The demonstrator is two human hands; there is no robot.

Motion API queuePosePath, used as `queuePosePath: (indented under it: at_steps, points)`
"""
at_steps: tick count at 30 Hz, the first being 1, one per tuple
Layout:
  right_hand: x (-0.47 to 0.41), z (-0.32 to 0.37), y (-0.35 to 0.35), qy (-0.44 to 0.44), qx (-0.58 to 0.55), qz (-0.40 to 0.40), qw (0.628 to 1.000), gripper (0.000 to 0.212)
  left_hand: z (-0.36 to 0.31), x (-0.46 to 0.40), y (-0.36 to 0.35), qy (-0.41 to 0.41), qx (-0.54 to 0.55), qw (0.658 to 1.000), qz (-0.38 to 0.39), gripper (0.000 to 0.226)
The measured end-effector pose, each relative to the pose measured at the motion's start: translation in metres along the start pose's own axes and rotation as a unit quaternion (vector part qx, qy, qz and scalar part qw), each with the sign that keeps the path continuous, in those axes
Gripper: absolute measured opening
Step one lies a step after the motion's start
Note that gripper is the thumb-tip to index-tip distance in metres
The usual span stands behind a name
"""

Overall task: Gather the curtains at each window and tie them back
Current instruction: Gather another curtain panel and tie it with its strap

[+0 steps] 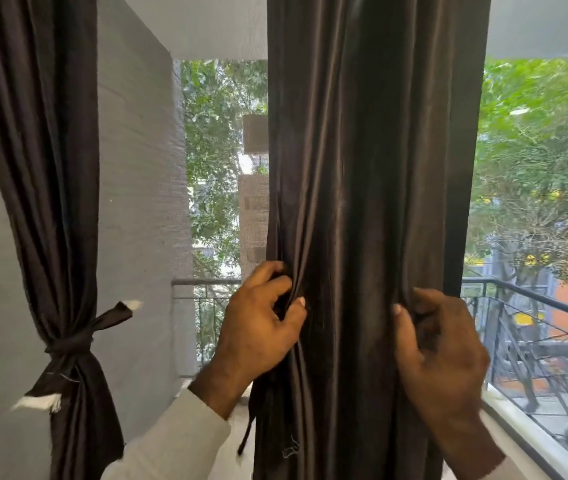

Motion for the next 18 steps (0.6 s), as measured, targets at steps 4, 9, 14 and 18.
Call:
queuePosePath:
  at_steps: [4,9,14,18]
  points:
    - [-0.017,-0.031,0.010,-0.137,-0.102,-0.060,0.983,0.022,0.000,-0.004,-0.002,-0.022,0.041,0.999,0.023,0.005]
    - [-0.011,-0.020,0.007,0.035,0.092,-0.025,0.995,0.025,0.005,-0.010,-0.005,-0.015,0.060,0.998,0.030,0.019]
    - [-0.009,0.001,-0.016,0.049,0.019,0.080,0.995,0.034,-0.007,-0.010,-0.014,-0.027,0.045,0.998,0.032,0.013]
    - [-0.001,-0.002,-0.027,0.053,0.056,0.110,0.991,0.051,-0.002,-0.007,-0.016,-0.012,0.036,0.999,0.033,0.017]
Point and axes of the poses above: each hand's wrist, its own x-axis away from the middle knuckle, its own y-axis out of the back of the hand, z = x × y, the point moved 3 cm from there along -x, towards the middle knuckle, and after that the axes turned 14 degrees about z, right-handed, at the moved point
